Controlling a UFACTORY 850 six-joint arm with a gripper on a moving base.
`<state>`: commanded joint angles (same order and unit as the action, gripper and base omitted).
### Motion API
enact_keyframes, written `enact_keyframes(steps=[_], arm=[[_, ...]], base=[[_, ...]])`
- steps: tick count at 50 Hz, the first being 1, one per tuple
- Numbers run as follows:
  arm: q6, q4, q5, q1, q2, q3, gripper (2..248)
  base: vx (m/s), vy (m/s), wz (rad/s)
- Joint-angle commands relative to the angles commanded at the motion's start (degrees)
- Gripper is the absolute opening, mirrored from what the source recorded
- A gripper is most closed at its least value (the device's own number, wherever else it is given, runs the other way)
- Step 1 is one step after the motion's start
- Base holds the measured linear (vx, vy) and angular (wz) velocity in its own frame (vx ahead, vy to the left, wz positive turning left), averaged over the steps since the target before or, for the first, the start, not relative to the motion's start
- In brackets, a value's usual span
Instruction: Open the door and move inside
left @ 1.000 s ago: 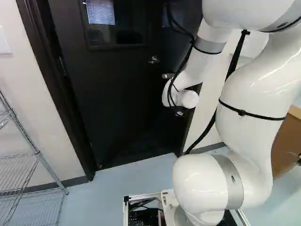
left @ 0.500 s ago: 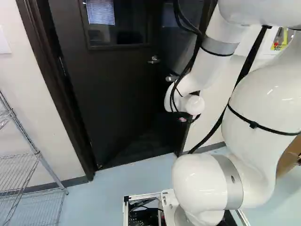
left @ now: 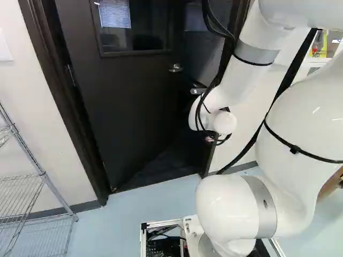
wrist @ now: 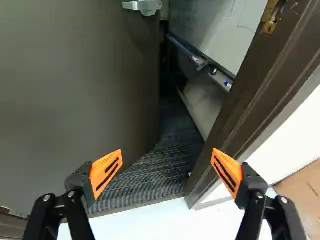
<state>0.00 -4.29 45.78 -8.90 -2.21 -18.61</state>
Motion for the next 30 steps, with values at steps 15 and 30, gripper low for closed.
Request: enact_keyframes(steps=[15, 30], arm=[[0.0, 0.0, 0.0, 0.0, 0.0, 0.0, 247], [0.0, 0.0, 0.0, 0.0, 0.0, 0.0, 247]], base=[[0.01, -0.017, -0.055], [0.036, 0.024, -0.041]])
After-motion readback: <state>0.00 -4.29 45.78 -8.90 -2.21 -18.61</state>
